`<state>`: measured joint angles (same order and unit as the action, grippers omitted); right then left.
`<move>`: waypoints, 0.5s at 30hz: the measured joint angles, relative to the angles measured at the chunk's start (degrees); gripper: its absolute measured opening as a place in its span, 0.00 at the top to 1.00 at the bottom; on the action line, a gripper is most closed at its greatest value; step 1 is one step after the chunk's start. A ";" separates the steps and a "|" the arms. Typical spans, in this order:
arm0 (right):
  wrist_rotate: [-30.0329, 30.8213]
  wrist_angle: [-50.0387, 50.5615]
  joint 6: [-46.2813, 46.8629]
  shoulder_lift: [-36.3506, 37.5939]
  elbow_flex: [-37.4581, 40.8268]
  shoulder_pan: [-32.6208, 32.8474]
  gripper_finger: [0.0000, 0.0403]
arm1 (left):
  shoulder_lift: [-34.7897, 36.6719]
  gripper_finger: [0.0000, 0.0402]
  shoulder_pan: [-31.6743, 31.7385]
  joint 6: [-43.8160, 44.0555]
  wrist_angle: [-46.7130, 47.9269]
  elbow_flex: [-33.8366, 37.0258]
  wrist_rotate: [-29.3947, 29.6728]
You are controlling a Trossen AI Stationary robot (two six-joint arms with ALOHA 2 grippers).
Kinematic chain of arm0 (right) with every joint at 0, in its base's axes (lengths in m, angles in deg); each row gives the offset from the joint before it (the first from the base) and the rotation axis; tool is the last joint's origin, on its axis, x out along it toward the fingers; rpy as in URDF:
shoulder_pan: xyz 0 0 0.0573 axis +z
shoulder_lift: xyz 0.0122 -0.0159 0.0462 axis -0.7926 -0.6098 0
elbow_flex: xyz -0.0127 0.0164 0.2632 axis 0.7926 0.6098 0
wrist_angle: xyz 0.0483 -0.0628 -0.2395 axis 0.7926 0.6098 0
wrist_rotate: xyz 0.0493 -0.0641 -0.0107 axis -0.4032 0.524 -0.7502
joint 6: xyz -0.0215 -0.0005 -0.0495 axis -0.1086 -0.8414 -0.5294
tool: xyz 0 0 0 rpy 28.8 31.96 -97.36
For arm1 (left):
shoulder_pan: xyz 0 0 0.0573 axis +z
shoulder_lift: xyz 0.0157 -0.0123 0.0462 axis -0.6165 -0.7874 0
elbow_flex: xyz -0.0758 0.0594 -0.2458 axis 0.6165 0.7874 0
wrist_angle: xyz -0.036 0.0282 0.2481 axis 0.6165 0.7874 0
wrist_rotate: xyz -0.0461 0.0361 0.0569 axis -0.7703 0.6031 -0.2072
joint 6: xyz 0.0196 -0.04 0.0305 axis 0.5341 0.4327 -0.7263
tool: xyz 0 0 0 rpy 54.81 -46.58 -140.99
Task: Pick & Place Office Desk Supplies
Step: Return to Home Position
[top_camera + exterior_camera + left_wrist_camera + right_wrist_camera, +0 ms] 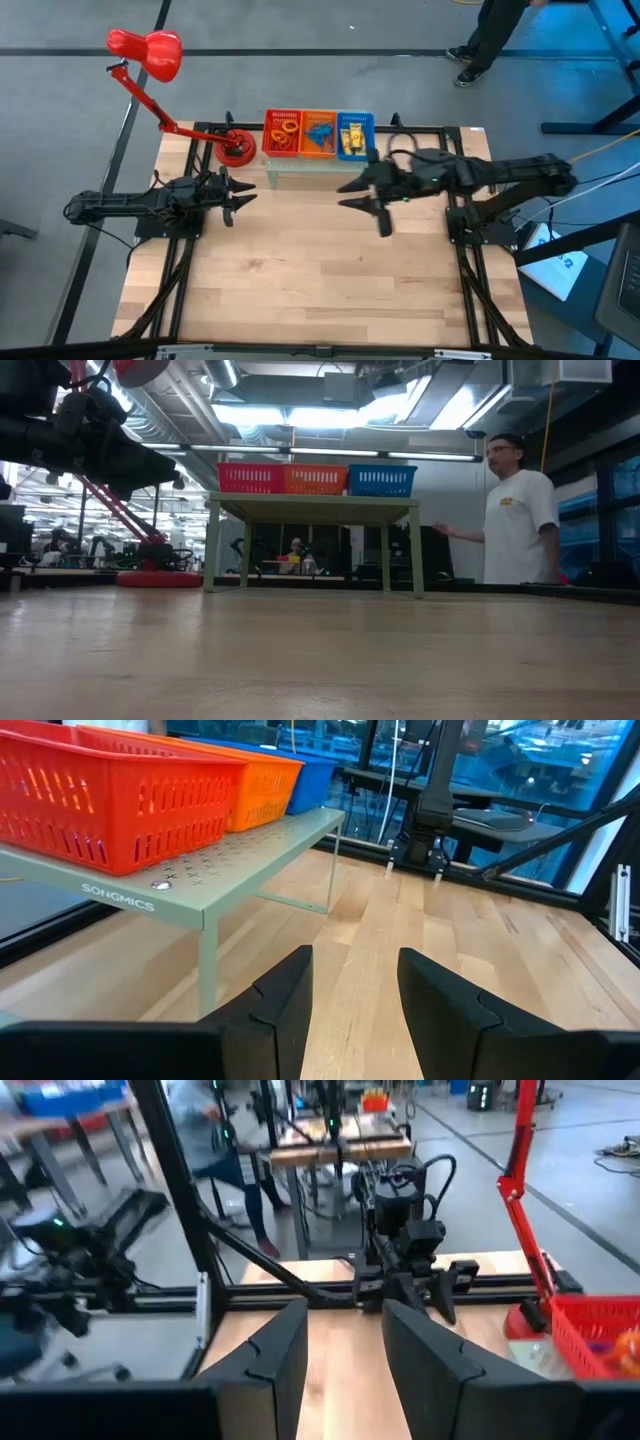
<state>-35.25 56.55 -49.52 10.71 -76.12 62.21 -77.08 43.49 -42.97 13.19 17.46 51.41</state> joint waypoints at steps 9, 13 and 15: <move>-0.62 -21.54 6.68 20.45 33.89 -0.46 0.67 | 0.02 0.64 0.02 -0.13 -0.18 0.00 0.09; -1.17 -28.92 7.88 27.91 46.38 -0.45 0.67 | 0.02 0.64 0.02 -0.13 -0.20 0.00 0.09; -1.16 -32.36 8.89 31.25 51.83 -0.44 0.67 | 0.02 0.64 0.02 -0.13 -0.21 0.00 0.08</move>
<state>-36.40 24.19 -40.63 41.96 -24.29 61.77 -77.06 43.51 -43.10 12.99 17.46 51.49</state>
